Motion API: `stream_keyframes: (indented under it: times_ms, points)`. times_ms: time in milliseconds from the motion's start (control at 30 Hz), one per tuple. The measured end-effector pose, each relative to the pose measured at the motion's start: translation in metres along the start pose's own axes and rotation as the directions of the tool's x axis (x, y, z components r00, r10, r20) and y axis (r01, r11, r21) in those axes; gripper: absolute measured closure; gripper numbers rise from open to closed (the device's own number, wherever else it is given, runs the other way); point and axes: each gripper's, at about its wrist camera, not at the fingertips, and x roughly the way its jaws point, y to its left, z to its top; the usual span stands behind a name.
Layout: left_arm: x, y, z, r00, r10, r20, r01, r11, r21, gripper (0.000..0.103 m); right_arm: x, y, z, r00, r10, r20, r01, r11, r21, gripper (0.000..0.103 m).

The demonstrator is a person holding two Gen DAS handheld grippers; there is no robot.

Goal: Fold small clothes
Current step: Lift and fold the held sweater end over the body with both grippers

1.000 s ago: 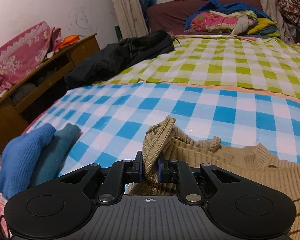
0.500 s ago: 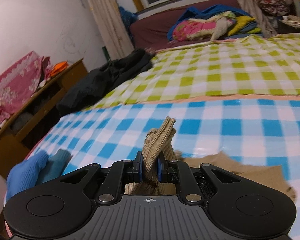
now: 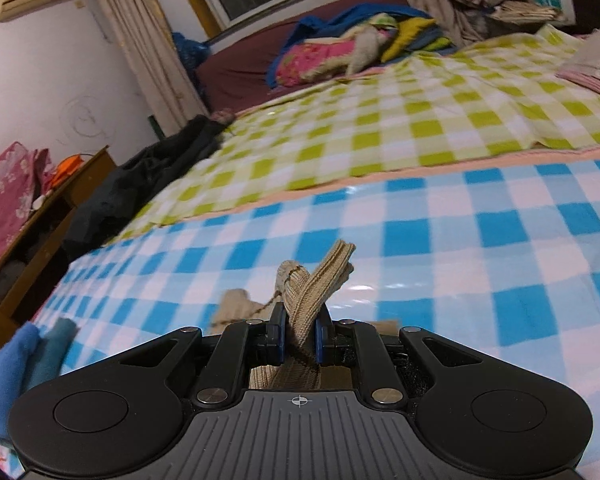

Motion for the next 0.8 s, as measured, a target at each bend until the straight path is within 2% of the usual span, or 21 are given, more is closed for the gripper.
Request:
stream_keyframes:
  times_ms: [200, 433, 667, 800]
  points:
    - [0.027, -0.021, -0.018, 0.997, 0.031, -0.077, -0.028, 0.999, 0.041, 0.081, 0.018, -0.029, -0.017, 0.999, -0.035, -0.041, 0.036, 0.999, 0.009, 0.090]
    - [0.036, -0.033, -0.026, 0.996, 0.041, -0.083, -0.035, 0.996, 0.077, 0.081, 0.029, -0.048, -0.028, 0.998, -0.032, -0.053, 0.034, 0.999, 0.036, 0.090]
    - [0.032, -0.049, -0.036, 0.996, 0.046, -0.076, -0.032, 0.984, 0.173, 0.069, 0.029, -0.050, -0.035, 0.997, -0.044, -0.062, 0.046, 0.998, 0.045, 0.084]
    - [0.018, -0.053, -0.041, 0.996, 0.017, -0.084, 0.000, 0.980, 0.200, 0.063, 0.006, -0.049, -0.036, 0.999, -0.049, -0.024, 0.050, 0.998, 0.049, 0.080]
